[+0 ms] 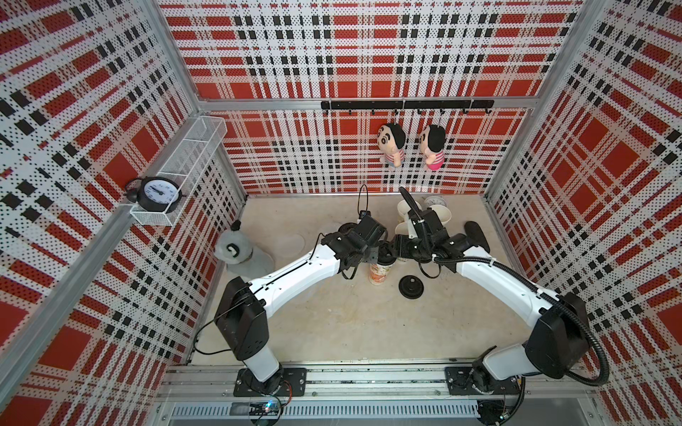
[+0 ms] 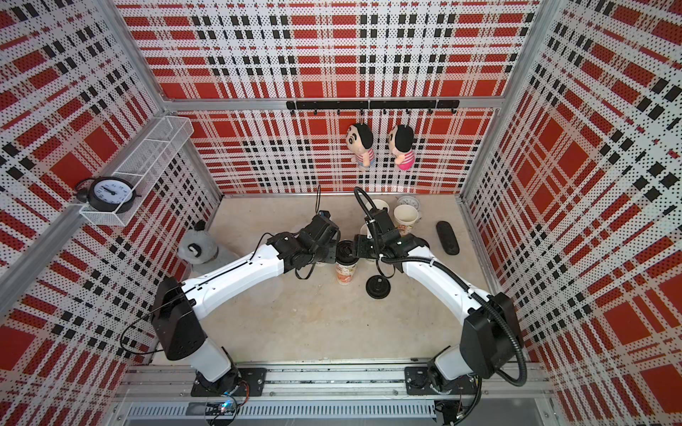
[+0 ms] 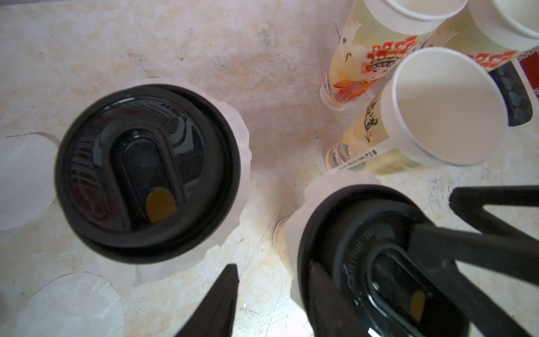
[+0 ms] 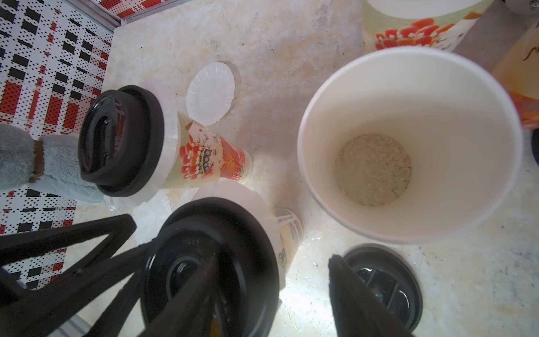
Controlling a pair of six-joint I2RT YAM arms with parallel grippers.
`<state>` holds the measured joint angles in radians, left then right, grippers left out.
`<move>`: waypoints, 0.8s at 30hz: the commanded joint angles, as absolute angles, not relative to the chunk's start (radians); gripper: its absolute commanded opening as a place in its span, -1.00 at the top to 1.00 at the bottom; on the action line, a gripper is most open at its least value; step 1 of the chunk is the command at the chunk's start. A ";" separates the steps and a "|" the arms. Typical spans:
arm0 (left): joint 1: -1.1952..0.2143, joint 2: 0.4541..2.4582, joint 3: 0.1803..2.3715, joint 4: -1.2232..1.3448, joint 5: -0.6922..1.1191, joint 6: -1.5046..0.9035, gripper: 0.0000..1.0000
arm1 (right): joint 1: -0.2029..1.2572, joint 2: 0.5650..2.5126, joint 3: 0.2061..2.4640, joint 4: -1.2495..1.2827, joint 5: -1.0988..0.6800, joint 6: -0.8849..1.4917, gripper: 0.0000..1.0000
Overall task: Put the leak-proof paper on the milk tea cups
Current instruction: Secure the cup lid on the cup.
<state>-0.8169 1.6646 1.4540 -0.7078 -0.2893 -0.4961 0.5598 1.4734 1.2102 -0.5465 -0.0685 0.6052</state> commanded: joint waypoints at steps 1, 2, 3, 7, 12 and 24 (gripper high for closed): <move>-0.834 1.659 1.521 -0.684 -0.235 -0.473 0.09 | 0.580 1.520 1.155 -0.668 -0.100 0.597 -0.25; -0.833 1.658 1.534 -0.690 -0.241 -0.469 0.09 | 0.580 1.520 1.152 -0.667 -0.100 0.598 -0.25; -0.832 1.658 1.546 -0.693 -0.242 -0.465 0.08 | 0.580 1.519 1.150 -0.666 -0.101 0.600 -0.25; -0.821 1.661 1.598 -0.702 -0.244 -0.447 0.06 | 0.580 1.520 1.143 -0.660 -0.105 0.603 -0.25; -0.804 1.664 1.649 -0.716 -0.250 -0.431 0.05 | 0.582 1.516 1.137 -0.660 -0.108 0.608 -0.25; -0.730 1.585 1.605 -0.730 -0.268 -0.432 0.03 | 0.583 1.496 1.204 -0.679 -0.105 0.604 -0.33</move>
<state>-0.7563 1.6436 1.6291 -0.7269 -0.2592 -0.4400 0.5732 1.4734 1.2026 -0.5373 -0.1162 0.6205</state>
